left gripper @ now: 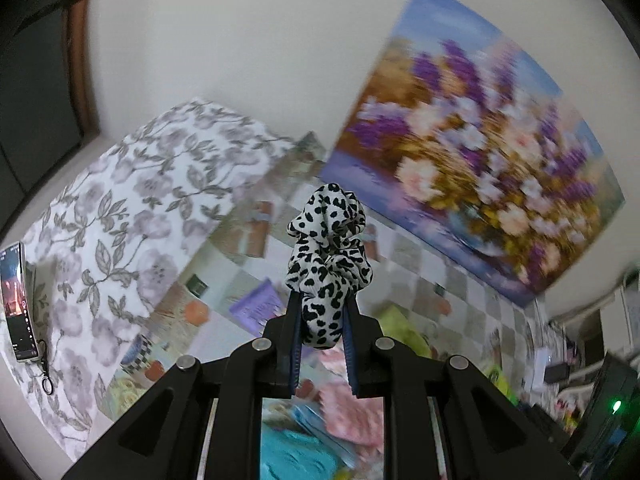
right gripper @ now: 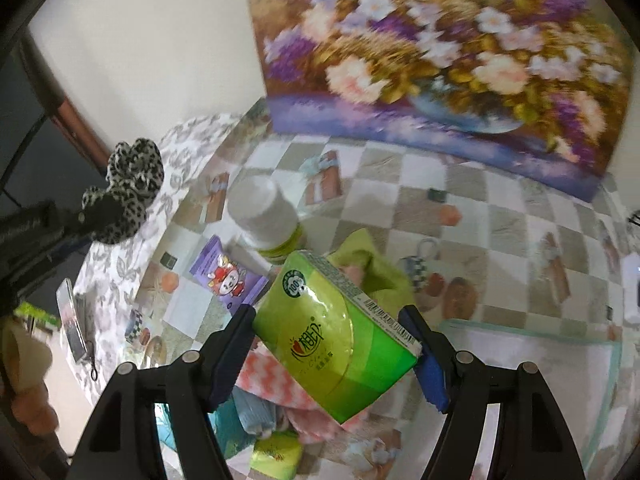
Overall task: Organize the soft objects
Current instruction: 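Carry the scrunchie in the left tool and tissue pack in the right tool over the tray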
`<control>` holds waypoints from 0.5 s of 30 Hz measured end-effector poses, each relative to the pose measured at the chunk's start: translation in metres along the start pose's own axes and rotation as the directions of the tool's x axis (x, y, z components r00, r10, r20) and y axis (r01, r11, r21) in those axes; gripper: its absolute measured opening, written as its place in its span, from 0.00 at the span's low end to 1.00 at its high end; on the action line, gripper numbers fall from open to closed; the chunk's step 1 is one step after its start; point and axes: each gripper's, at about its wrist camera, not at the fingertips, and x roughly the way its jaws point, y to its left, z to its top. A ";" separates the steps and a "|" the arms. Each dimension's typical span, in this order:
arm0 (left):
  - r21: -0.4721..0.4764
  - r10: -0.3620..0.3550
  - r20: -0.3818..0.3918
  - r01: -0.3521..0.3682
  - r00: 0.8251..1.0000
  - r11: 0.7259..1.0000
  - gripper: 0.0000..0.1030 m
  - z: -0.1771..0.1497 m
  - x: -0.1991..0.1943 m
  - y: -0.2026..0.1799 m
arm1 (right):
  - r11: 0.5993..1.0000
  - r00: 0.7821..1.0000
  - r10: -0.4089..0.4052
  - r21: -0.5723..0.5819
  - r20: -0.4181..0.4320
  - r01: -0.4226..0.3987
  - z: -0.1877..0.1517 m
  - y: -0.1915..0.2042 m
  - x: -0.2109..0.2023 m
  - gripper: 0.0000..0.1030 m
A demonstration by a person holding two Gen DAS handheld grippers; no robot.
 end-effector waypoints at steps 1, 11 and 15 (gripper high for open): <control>0.009 -0.003 0.000 0.003 1.000 1.000 0.18 -0.004 -0.002 -0.005 | 1.000 1.000 -0.002 0.009 0.008 0.002 0.000 -0.003 -0.005 0.73; 0.123 -0.051 -0.067 0.059 0.996 0.991 0.18 -0.057 -0.005 -0.067 | 0.986 0.995 -0.080 0.148 0.056 0.071 -0.024 -0.067 -0.051 0.73; 0.163 -0.067 -0.096 0.082 0.993 0.983 0.18 -0.074 -0.002 -0.090 | 0.962 0.987 -0.157 0.232 0.042 0.143 -0.038 -0.106 -0.061 0.73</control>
